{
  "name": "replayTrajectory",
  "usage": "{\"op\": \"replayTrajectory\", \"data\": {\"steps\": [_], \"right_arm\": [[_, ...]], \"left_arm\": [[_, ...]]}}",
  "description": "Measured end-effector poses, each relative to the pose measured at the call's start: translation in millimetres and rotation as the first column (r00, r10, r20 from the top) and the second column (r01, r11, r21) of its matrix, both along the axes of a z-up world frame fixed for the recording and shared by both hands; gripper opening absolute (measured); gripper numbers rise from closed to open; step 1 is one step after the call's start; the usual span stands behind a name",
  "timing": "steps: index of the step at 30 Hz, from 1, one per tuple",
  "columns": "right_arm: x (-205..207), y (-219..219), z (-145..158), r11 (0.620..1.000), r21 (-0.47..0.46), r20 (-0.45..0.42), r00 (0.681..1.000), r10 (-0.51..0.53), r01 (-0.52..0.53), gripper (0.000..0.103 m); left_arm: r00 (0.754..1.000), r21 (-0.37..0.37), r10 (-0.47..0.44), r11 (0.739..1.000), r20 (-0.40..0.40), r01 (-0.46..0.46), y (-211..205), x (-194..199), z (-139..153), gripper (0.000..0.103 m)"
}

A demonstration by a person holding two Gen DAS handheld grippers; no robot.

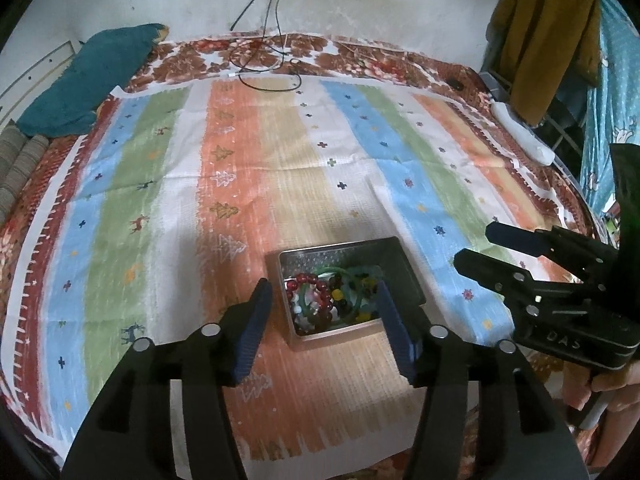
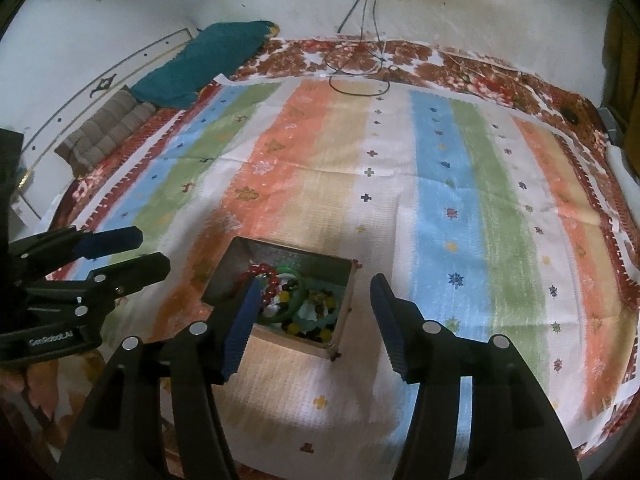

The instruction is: Organize jewelry

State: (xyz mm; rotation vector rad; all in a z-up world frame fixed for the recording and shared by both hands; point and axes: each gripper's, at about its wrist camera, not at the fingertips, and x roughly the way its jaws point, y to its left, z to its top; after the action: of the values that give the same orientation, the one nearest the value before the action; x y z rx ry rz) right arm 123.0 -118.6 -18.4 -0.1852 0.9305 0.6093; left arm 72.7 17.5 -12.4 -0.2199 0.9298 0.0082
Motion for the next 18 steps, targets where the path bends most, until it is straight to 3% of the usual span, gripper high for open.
{"op": "replayTrajectory", "data": {"steps": [13,18], "right_arm": [[-27.9,-12.8,9.4,0.998,0.054,0.027,0.999,0.018,-0.02,0.074],[-38.0,-15.3,12.0,0.998,0.06,0.053,0.998,0.018,-0.021,0.084]], "left_arm": [[0.999,0.01,-0.003,1.0,0.044,0.002,-3.4,-26.5,5.3,0.074],[0.997,-0.014,-0.001,1.0,0.082,0.002,-1.3,-38.1,10.6,0.088]]}}
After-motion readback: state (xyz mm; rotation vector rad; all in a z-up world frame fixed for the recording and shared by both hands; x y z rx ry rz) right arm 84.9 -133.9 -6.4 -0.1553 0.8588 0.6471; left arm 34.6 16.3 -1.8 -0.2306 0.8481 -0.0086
